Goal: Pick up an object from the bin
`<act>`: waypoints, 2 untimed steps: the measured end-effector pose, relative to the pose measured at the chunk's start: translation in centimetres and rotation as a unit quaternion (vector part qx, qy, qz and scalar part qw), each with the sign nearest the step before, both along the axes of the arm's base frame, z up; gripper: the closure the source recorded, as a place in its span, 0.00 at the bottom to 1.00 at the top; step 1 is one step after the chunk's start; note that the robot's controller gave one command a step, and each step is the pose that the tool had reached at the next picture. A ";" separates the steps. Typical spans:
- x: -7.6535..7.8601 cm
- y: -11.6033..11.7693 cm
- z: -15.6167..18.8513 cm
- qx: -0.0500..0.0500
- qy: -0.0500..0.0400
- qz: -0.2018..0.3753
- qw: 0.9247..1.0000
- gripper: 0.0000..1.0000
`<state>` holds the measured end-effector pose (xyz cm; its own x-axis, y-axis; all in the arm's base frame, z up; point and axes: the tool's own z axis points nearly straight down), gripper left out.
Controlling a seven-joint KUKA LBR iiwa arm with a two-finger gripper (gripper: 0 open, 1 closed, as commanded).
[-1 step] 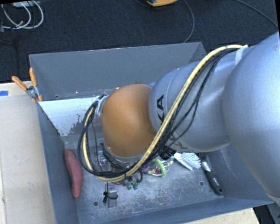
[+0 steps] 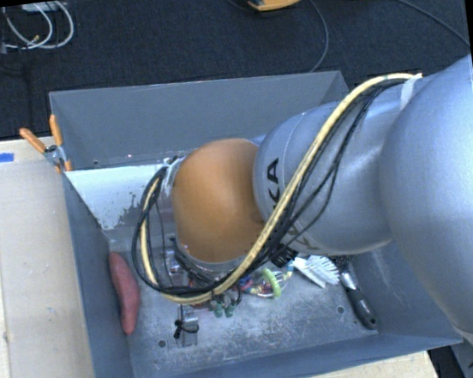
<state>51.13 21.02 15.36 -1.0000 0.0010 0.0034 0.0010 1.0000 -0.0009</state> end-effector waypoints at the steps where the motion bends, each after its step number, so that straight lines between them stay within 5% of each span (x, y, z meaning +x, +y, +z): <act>1: -0.3 -0.1 6.4 -0.001 0.003 0.007 1.000 0.00; 2: 5.4 2.2 8.9 0.000 -0.001 0.051 0.999 0.00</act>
Offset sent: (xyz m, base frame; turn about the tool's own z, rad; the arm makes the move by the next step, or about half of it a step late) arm 0.0834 0.0332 0.0957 -0.1387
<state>56.58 23.19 24.23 -0.9950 -0.1000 0.0023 -0.1000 0.9950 -0.0002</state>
